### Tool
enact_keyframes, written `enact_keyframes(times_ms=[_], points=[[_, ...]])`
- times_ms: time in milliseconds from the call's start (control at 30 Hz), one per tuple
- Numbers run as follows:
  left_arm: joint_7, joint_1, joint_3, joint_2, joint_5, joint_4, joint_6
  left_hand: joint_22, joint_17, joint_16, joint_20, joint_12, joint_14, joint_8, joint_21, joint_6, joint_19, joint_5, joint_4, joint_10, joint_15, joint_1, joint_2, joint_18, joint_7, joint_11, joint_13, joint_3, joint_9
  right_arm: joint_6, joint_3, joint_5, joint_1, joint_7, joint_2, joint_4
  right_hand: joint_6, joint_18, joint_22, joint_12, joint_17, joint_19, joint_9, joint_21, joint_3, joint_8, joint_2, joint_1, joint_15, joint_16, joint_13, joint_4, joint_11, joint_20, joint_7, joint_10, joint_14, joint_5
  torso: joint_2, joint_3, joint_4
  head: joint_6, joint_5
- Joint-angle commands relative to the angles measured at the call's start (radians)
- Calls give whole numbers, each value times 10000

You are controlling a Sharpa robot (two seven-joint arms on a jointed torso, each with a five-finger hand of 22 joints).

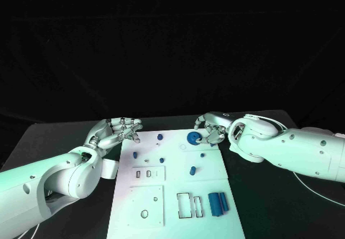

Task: Assemble the parts on the task board

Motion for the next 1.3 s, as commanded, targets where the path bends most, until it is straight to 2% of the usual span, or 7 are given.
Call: enact_keyframes(times_ms=[33, 167, 233, 400, 700, 1033, 1300], points=[[120, 11, 10, 9, 40, 16, 189, 9, 12, 39, 16, -25, -60, -59, 58, -54, -71, -45, -19, -63, -25, 19, 9, 99, -27, -29, 13, 53, 17, -85, 0, -254, -41, -121, 84, -67, -70, -179, 1298, 58, 1657, 174, 12, 71, -50, 51, -7, 78, 67, 36, 298, 29, 3, 29, 27, 58, 851, 39, 11, -33, 29, -7, 4], [118, 11, 10, 2, 40, 22, 183, 9, 12, 39, 16, -25, -60, -59, 58, -54, -71, -45, -19, -63, -25, 19, 9, 99, -27, -29, 13, 53, 17, -59, -2, -316, -100, -157, 192, -164, -48, -183, 1316, 94, 1687, 186, 23, 83, -40, 94, 24, 109, 69, 47, 331, 56, 2, 33, 23, 75, 856, 42, 12, 15, 9, -35, 69], [117, 11, 10, -3, 40, 23, 180, 9, 12, 39, 16, -25, -60, -59, 58, -54, -71, -45, -19, -63, -25, 19, 9, 99, -27, -29, 13, 53, 17, -54, -2, -345, -125, -171, 232, -206, -35, -188, 1340, 124, 1718, 202, 28, 99, -28, 117, 41, 131, 69, 57, 360, 67, 1, 34, 22, 93, 862, 44, 15, 19, -4, -36, 91], [115, 12, 10, -7, 40, 24, 177, 23, 12, 44, 17, -26, -61, -60, 81, -55, -84, -45, -27, -67, -26, 27, 12, 101, -26, -28, 12, 64, 21, -49, -3, -455, -159, -213, 288, -289, -14, -194, 1366, 160, 1747, 219, 35, 117, 1, 151, 71, 166, 69, 67, 394, 81, -1, 36, 19, 112, 867, 53, 19, 1, -8, -49, 105], [112, 12, 9, -13, 40, 16, 173, 23, 12, 44, 17, -26, -61, -60, 81, -55, -84, -45, -27, -67, -26, 27, 12, 101, -26, -28, 12, 64, 21, -3, -4, -649, -222, -239, 343, -399, 28, -210, 1432, 236, 1833, 261, 42, 163, 109, 222, 131, 258, 68, 96, 466, 96, -5, 36, 17, 151, 883, 122, 30, 0, -9, -101, 145], [98, 12, 9, -25, 40, 19, 156, 36, 11, 48, 18, -27, -63, -62, 101, -58, -97, -45, -31, -71, -25, 28, 14, 101, -23, -26, 11, 72, 24, 106, -19, -651, -309, -247, 512, -555, 142, -217, 1471, 368, 1891, 281, 35, 185, 320, 323, 245, 266, 68, 117, 592, 178, -7, 36, 17, 236, 892, 307, 37, -17, 18, -176, 185], [85, 12, 9, -39, 54, 14, 148, 56, 10, 54, 20, -29, -65, -63, 131, -60, -116, -42, -28, -79, -22, 23, 35, 102, -17, -22, 10, 91, 30, 128, -28, -668, -333, -311, 554, -618, 164, -220, 1482, 390, 1901, 288, 29, 192, 367, 337, 263, 272, 67, 120, 613, 185, -9, 36, 14, 252, 893, 321, 27, -21, -3, -218, 218]])
